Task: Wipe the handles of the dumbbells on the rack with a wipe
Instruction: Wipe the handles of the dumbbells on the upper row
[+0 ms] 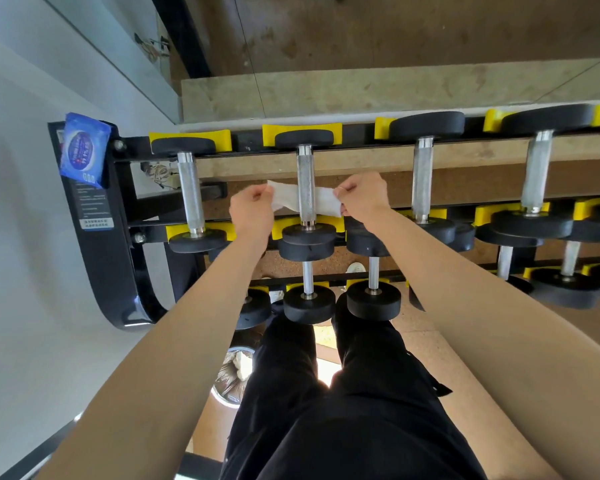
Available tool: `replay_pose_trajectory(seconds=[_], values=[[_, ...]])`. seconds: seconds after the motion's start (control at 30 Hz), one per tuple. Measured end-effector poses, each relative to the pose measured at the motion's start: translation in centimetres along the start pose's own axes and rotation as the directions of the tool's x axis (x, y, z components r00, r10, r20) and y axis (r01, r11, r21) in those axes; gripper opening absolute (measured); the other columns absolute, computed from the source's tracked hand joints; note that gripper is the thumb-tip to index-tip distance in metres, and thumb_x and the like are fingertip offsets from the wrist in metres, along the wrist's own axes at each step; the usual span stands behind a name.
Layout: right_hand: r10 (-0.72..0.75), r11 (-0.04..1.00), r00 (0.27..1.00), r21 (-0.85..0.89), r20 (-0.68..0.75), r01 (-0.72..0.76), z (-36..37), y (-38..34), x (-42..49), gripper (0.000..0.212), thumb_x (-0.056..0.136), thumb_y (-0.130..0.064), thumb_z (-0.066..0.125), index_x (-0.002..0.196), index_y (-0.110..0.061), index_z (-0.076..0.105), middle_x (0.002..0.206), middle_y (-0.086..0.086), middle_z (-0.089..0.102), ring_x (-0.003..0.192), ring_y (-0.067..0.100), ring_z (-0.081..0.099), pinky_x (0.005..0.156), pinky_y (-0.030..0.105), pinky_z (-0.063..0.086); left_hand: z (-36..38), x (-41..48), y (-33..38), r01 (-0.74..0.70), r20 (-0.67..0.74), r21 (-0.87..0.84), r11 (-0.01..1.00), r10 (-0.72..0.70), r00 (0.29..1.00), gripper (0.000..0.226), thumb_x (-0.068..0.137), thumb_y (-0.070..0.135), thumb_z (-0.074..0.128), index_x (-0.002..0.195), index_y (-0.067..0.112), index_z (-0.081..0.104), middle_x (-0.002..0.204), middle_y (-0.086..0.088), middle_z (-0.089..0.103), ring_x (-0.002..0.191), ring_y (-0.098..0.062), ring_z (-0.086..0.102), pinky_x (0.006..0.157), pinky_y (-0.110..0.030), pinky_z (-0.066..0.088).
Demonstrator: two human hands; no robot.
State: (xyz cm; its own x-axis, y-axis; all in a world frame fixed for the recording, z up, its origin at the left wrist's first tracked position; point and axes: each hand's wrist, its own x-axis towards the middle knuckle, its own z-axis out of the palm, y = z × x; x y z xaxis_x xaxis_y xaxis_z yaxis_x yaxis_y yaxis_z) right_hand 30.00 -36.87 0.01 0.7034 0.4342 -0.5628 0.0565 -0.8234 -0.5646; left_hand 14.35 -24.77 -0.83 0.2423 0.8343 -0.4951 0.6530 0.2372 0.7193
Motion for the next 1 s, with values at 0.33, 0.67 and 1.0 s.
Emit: replay_pose_trajectory(seconds=[0.33,0.67,1.0], values=[[0.036,0.994,0.979,0.104,-0.202,-0.015,-1.5,-2.0,2.3,0.014,0.098,-0.015,0.059,0.092,-0.012,0.072,0.093,0.004,0.071,0.086,0.014,0.064,0.086,0.032,0.056,2.1,2.0,2.9,0.03,0.037,-0.068,0.997,-0.028,0.999,0.021,0.1,0.022,0.061,0.112,0.013,0.074,0.103,-0.003,0.072,0.1,-0.021,0.067,0.096,-0.046,0.056],[0.168,0.881,0.973,0.466,-0.157,-0.077,-0.4,-3.6,2.5,0.026,0.092,-0.009,0.066,0.075,-0.027,0.071,0.08,-0.004,0.072,0.082,0.013,0.069,0.08,0.035,0.062,3.4,2.0,5.5,0.017,-0.061,-0.205,0.979,-0.03,0.998,0.02,0.103,0.021,0.053,0.098,0.012,0.07,0.095,-0.004,0.068,0.085,-0.013,0.06,0.085,-0.035,0.052],[-0.06,0.796,0.988,0.604,0.143,-0.039,-0.9,-0.7,-2.3,0.031,0.091,-0.016,0.071,0.122,-0.017,0.066,0.114,-0.002,0.071,0.108,0.013,0.067,0.1,0.038,0.054,0.1,-4.0,5.3,0.018,0.048,-0.381,0.924,0.0,0.999,0.022,0.102,0.015,0.052,0.083,0.021,0.06,0.092,0.004,0.059,0.092,-0.017,0.054,0.088,-0.039,0.049]])
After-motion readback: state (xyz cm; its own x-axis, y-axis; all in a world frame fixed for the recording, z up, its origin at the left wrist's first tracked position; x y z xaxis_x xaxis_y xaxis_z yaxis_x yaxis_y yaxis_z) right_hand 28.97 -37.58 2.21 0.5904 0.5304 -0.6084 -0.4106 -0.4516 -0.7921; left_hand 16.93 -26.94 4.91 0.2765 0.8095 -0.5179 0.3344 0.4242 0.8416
